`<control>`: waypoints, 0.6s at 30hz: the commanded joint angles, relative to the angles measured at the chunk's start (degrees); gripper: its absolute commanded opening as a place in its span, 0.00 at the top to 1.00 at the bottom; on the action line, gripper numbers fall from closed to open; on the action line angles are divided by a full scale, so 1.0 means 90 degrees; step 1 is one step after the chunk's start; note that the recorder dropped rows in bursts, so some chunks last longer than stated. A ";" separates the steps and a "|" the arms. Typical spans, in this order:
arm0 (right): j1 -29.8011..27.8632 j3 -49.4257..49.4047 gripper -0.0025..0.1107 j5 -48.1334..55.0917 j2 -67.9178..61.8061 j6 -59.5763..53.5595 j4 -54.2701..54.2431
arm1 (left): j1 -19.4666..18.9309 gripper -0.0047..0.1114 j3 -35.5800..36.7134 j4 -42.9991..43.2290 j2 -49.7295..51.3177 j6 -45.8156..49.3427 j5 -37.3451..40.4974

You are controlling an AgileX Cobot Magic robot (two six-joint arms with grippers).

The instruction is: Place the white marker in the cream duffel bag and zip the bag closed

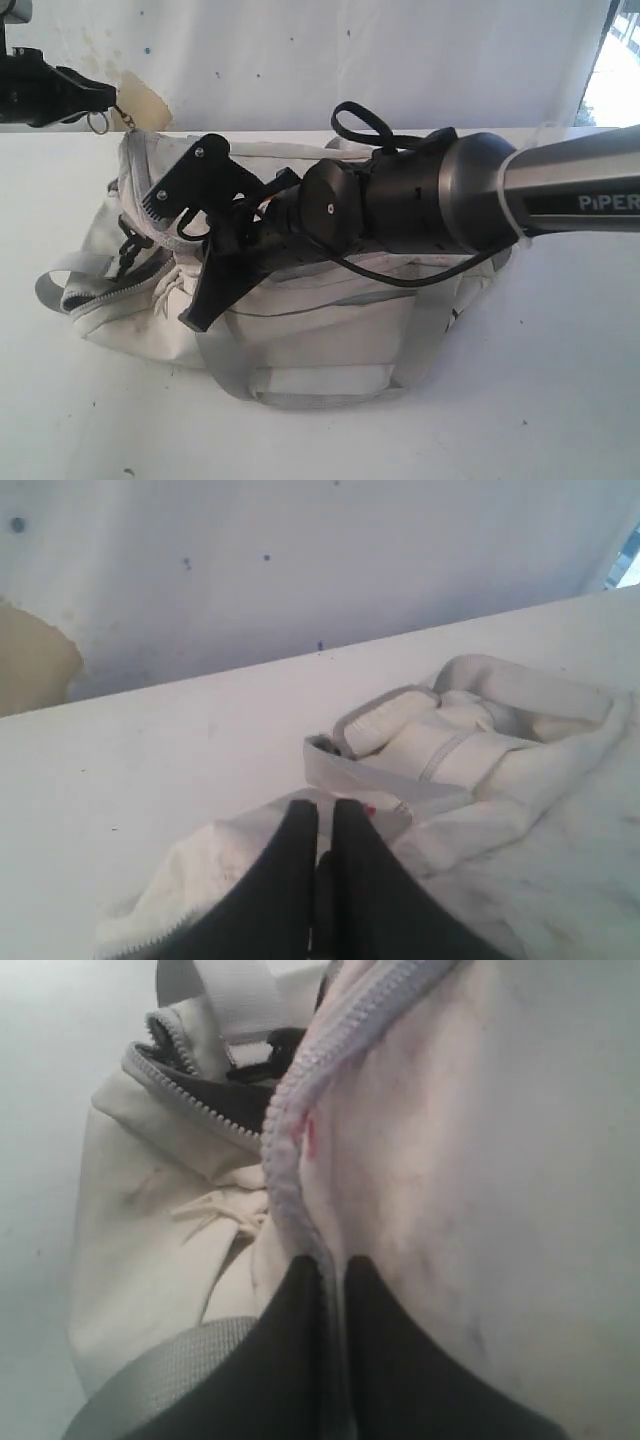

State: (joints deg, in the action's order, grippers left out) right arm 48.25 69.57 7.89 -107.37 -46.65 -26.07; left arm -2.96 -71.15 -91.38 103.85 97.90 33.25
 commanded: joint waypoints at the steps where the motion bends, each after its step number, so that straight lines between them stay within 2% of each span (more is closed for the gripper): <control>1: -0.0012 -0.0095 0.98 0.0347 -0.0009 -0.0008 0.0072 | -0.0101 0.96 -0.0828 0.0677 0.0508 -0.1104 -0.0089; 4: -0.0131 -0.0095 0.98 0.0131 -0.0009 0.0068 0.0072 | -0.0101 0.96 -0.1331 0.1575 0.0906 -0.2362 0.0004; 6: -0.0267 -0.0108 0.98 -0.0030 -0.0009 0.0180 0.0058 | -0.0101 0.96 -0.1524 0.2267 0.1044 -0.2826 0.0123; 9: -0.0498 -0.0108 0.98 -0.0382 -0.0009 0.0934 0.0047 | -0.0101 0.95 -0.1591 0.2605 0.1059 -0.2930 0.0300; 11: -0.0613 -0.0108 0.94 -0.0301 -0.0009 0.0953 0.0026 | -0.0101 0.85 -0.1591 0.2605 0.1044 -0.2706 0.0531; 14: -0.0656 -0.0108 0.74 -0.0032 -0.0009 0.1210 -0.0239 | -0.0101 0.65 -0.1591 0.2605 0.1044 -0.2740 0.0728; 16: -0.0656 -0.0093 0.52 0.0131 -0.0009 0.1382 -0.0283 | -0.0101 0.52 -0.1591 0.2594 0.1017 -0.2752 0.0808; 18: -0.0656 -0.0067 0.38 0.0330 0.0064 0.1382 -0.0282 | -0.0101 0.44 -0.1591 0.2594 0.0899 -0.2934 0.0808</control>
State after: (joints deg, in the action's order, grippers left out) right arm 42.78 68.98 8.81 -107.50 -35.28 -28.14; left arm -3.77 -84.91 -68.06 113.48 73.16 39.70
